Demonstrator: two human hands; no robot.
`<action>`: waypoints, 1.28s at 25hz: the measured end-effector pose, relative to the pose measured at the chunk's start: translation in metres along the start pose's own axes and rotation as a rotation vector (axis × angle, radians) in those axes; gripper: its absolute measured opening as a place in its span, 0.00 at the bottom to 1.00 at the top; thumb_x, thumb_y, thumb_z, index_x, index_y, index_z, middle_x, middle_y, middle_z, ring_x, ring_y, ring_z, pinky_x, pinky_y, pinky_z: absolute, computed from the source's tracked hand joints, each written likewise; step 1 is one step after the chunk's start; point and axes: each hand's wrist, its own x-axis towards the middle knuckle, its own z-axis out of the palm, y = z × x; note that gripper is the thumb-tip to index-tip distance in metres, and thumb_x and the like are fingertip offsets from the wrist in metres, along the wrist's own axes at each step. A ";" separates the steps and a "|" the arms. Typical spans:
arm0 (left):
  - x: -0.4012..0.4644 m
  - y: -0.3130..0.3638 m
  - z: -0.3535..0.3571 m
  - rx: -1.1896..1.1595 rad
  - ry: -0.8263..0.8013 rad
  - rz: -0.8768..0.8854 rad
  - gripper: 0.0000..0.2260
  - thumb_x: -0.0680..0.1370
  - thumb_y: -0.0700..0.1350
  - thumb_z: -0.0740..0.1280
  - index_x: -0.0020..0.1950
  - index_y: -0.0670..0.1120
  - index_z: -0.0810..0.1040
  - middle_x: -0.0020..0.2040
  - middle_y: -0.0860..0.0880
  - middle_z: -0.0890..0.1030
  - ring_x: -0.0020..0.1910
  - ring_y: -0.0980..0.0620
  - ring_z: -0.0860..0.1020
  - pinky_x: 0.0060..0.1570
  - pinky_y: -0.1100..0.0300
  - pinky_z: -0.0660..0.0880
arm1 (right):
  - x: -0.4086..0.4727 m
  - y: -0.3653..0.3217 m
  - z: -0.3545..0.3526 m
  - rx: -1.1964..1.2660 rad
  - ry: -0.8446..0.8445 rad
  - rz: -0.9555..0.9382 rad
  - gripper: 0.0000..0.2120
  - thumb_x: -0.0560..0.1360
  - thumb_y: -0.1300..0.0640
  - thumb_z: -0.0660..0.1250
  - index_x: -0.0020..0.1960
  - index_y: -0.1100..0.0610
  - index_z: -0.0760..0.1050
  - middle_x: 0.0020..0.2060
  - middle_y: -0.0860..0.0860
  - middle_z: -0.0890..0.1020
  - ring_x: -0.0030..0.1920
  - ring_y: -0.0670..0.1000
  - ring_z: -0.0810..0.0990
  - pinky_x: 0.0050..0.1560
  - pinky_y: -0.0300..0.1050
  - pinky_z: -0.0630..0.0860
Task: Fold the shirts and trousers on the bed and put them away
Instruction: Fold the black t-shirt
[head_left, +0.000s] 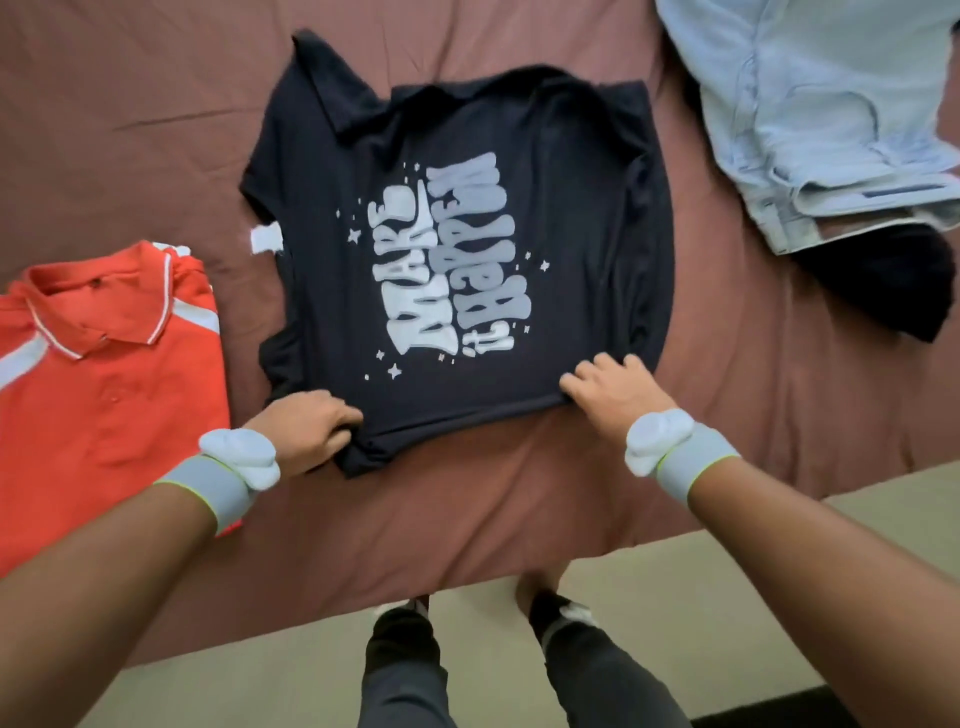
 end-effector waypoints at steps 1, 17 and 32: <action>-0.002 0.008 -0.007 0.019 -0.118 -0.049 0.12 0.76 0.51 0.57 0.52 0.51 0.78 0.50 0.50 0.81 0.54 0.46 0.77 0.51 0.53 0.75 | -0.007 0.000 -0.003 0.003 -0.115 -0.014 0.16 0.74 0.65 0.51 0.54 0.57 0.74 0.46 0.54 0.78 0.49 0.57 0.76 0.41 0.49 0.60; 0.187 0.162 -0.156 -0.662 0.314 0.057 0.16 0.78 0.47 0.65 0.66 0.48 0.73 0.59 0.50 0.78 0.58 0.49 0.77 0.58 0.52 0.73 | 0.010 0.050 0.011 1.171 -0.024 1.232 0.24 0.68 0.58 0.74 0.58 0.57 0.66 0.39 0.52 0.81 0.52 0.58 0.80 0.53 0.48 0.72; 0.302 0.196 -0.251 0.458 0.072 0.438 0.13 0.69 0.38 0.71 0.49 0.51 0.76 0.63 0.52 0.76 0.71 0.50 0.64 0.66 0.51 0.57 | 0.001 0.062 0.003 1.525 0.097 0.865 0.17 0.71 0.58 0.70 0.56 0.55 0.67 0.46 0.51 0.79 0.48 0.56 0.76 0.43 0.42 0.66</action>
